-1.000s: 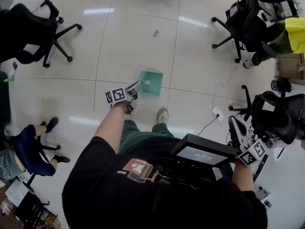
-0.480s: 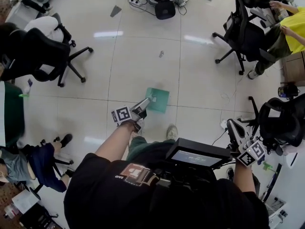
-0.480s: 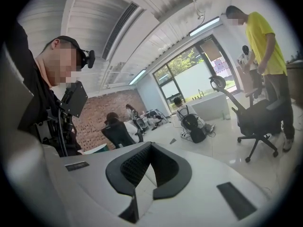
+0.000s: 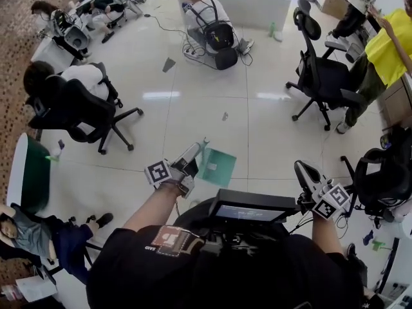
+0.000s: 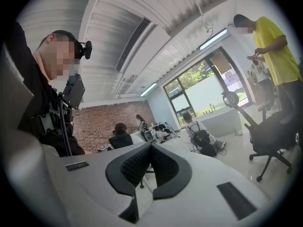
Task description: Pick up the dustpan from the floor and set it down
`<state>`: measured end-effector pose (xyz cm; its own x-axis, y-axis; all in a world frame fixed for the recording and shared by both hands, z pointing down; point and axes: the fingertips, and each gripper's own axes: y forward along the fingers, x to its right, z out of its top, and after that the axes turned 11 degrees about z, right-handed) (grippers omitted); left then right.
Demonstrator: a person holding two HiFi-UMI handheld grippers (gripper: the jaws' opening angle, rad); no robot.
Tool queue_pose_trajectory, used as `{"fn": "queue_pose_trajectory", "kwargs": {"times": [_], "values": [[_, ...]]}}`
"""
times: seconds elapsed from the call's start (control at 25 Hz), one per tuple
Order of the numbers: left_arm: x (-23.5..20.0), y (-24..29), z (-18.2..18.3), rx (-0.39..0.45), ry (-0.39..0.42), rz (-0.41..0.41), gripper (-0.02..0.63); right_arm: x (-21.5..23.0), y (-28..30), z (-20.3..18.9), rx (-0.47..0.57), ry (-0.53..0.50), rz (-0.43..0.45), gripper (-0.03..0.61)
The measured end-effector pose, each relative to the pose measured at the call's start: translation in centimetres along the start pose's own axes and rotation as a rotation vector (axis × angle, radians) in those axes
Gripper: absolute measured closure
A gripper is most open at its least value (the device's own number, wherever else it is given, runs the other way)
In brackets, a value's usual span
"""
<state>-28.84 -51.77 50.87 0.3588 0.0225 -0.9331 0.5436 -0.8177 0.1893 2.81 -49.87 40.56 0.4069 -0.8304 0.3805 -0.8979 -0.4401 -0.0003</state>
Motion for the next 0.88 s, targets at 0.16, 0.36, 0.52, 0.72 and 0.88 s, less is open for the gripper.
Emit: {"fn": "queue_pose_trajectory", "kwargs": {"times": [0.16,0.36,0.52,0.72,0.88], "values": [[4.6,-3.0,-0.3,0.063,0.010,-0.019,0.526,-3.0,-1.3,2.0,0.023,-0.024,0.035,0.568],[6.4,-6.0,-0.7,0.100,-0.019,-0.052,0.531,-6.1,-2.4,3.7,0.062,-0.071,0.061,0.568],[8.2,-8.2,-1.5,0.106,-0.059,-0.097,0.532,-8.2,-4.2,4.4,0.080,-0.090,0.065,0.568],[9.5,-8.7,-2.1,0.076,-0.008,-0.103,0.534,-9.0,-5.1,5.1,0.095,-0.099,0.060,0.569],[10.1,-8.9,-2.4,0.060,-0.001,-0.104,0.532,-9.6,-5.2,5.3,0.096,-0.108,0.059,0.568]]}}
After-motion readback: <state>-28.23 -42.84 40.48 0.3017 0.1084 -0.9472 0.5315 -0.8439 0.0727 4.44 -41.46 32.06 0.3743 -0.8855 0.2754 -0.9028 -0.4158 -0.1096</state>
